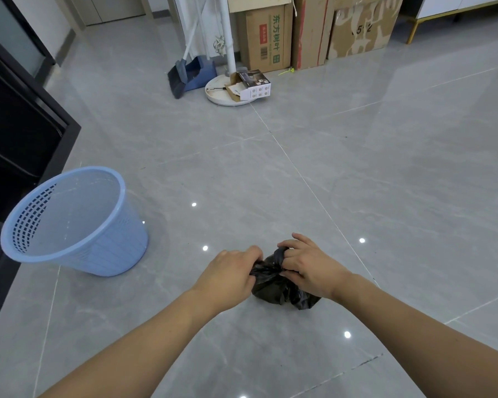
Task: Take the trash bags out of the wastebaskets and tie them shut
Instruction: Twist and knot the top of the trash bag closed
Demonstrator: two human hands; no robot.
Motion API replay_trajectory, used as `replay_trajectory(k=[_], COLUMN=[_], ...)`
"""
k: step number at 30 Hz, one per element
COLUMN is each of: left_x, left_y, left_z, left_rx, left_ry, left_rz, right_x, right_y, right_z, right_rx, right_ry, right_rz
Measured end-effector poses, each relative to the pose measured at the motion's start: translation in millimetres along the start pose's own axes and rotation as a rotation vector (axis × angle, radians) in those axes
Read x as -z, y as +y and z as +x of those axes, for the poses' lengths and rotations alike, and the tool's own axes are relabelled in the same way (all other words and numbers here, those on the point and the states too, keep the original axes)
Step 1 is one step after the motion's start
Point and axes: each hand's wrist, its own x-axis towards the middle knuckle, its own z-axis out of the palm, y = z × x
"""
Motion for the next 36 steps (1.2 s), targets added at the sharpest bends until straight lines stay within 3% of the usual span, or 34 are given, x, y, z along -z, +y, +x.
replay_trajectory(k=[5,8,14,20,26,30,36], left_x=[-4,-5,-6,-10,-6,-3,-2], left_y=[2,0,7,13,15,18,23], left_z=[2,2,2,4,6,6,5], left_rx=[0.073,0.086,0.126,0.204,0.280,0.288,0.344], left_ry=[-0.017,-0.031,-0.068,-0.095,-0.124,-0.136,-0.150], left_rz=[-0.068,-0.071,-0.114,-0.186,-0.272,-0.297,-0.368], right_x=[1,5,4,9,35,42,42], right_y=[-5,-14,-21,-26,-24,-25,-36], right_z=[1,4,9,13,16,18,21], right_rx=[-0.097,-0.331,-0.788,-0.984,-1.190,-1.172,-0.933], right_ry=[-0.078,-0.124,-0.014,0.098,0.100,0.034,0.069], right_rz=[0.107,0.419,0.774,0.798,1.215,1.001,0.506])
